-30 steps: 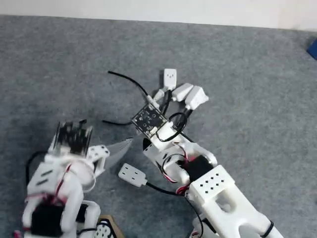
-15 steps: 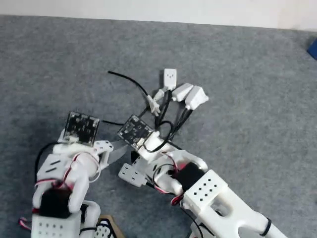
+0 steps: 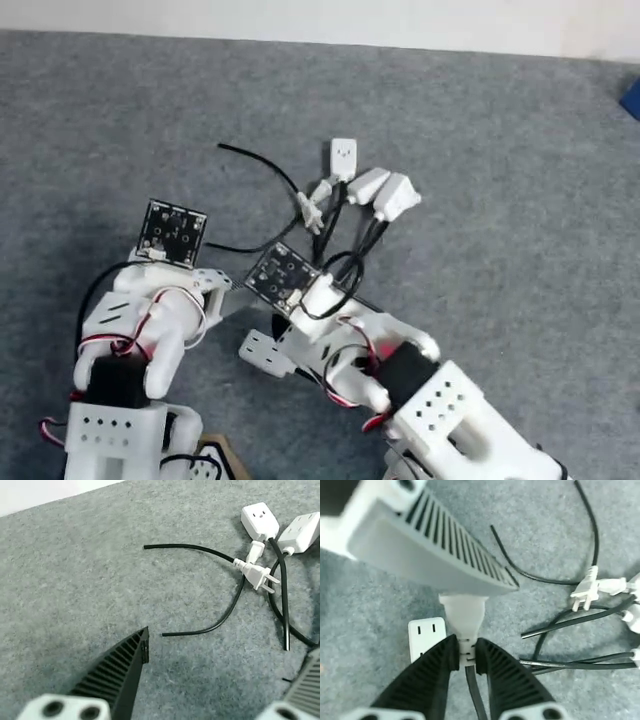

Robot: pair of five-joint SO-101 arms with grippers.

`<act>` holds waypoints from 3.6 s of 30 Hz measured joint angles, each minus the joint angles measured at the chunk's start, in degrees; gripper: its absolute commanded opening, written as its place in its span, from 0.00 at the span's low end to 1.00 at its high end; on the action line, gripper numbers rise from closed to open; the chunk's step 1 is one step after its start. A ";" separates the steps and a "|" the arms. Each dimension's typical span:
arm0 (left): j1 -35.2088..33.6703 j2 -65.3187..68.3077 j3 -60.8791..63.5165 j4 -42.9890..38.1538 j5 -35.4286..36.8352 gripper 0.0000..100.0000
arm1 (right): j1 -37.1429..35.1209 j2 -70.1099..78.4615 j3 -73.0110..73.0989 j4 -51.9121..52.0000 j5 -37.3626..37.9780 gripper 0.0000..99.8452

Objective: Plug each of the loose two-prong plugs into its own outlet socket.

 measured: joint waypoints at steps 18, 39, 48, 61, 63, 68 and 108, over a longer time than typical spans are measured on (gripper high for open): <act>-2.81 0.97 0.00 -0.35 -0.18 0.44 | 0.62 9.23 -20.31 16.88 2.81 0.01; -16.53 41.23 -26.73 8.70 13.45 0.44 | -10.02 17.76 -21.36 27.08 38.59 0.01; -17.49 69.36 -41.23 11.69 13.45 0.44 | -10.46 27.08 -27.52 27.43 46.95 0.01; -24.62 73.49 -42.46 8.09 17.32 0.44 | -8.00 41.76 -36.13 30.07 53.19 0.01; -24.70 74.64 -42.46 7.47 17.32 0.44 | -7.91 42.20 -37.19 30.07 53.19 0.01; -24.70 75.87 -42.46 7.12 17.32 0.44 | -7.74 42.90 -37.89 29.98 53.19 0.01; -28.84 76.40 -42.46 7.12 21.27 0.44 | -5.63 42.99 -38.15 31.47 55.91 0.01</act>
